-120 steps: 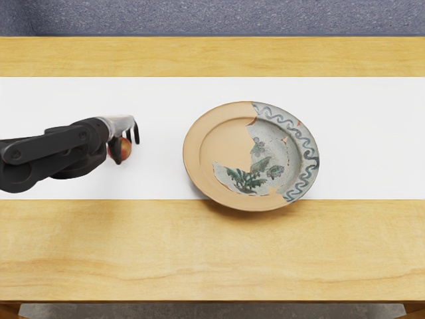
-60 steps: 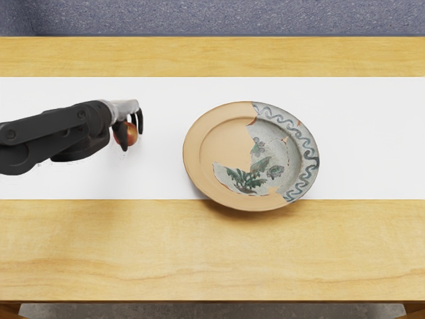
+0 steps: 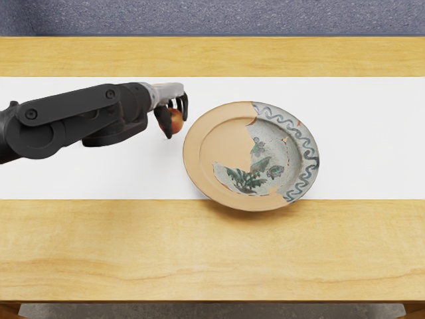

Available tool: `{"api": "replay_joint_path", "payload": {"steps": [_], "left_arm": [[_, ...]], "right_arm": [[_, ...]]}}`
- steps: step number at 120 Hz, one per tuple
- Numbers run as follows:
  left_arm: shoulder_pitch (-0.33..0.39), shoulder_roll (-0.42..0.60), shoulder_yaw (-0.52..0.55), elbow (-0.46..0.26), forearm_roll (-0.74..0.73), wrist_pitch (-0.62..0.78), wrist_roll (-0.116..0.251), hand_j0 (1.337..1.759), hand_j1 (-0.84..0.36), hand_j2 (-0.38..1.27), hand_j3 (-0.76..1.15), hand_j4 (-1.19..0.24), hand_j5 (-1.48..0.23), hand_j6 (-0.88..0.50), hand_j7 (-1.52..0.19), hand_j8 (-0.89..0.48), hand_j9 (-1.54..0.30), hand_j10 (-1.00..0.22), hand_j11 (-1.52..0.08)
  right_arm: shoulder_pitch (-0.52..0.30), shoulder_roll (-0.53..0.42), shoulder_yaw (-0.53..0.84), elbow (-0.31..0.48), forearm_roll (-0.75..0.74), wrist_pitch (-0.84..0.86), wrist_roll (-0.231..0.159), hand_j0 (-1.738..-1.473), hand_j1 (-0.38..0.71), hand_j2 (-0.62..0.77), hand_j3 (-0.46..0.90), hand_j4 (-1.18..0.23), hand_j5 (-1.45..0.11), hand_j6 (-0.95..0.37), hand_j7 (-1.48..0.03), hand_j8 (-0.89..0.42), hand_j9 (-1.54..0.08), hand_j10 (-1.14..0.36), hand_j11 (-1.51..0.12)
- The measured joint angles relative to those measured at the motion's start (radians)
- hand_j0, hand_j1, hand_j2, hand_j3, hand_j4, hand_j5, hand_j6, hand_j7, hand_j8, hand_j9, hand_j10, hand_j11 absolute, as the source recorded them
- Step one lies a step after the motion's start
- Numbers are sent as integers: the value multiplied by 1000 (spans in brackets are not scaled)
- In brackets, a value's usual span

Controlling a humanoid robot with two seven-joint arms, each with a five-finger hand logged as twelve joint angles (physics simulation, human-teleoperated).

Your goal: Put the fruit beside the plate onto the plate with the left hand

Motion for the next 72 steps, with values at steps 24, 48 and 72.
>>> {"api": "replay_joint_path", "payload": {"steps": [24, 48, 72], "left_arm": [[-47, -90, -35, -9, -21, 2, 0, 1651, -244, 268, 0, -737, -1144, -374, -1101, -354, -1069, -605, -1068], [-51, -189, -58, -9, -30, 2, 0, 1652, -265, 353, 0, -750, -1181, -361, -1129, -337, -1085, -640, -1088], [-44, -215, -69, -5, -22, 21, 0, 1655, -171, 256, 0, -569, -867, -337, -831, -326, -804, -514, -808]], "right_arm": [[0, 0, 0, 0, 0, 0, 0, -1658, -349, 0, 0, 0, 0, 0, 0, 0, 0, 0, 0], [0, 0, 0, 0, 0, 0, 0, -1658, -349, 0, 0, 0, 0, 0, 0, 0, 0, 0, 0], [0, 0, 0, 0, 0, 0, 0, -1658, -349, 0, 0, 0, 0, 0, 0, 0, 0, 0, 0]]}}
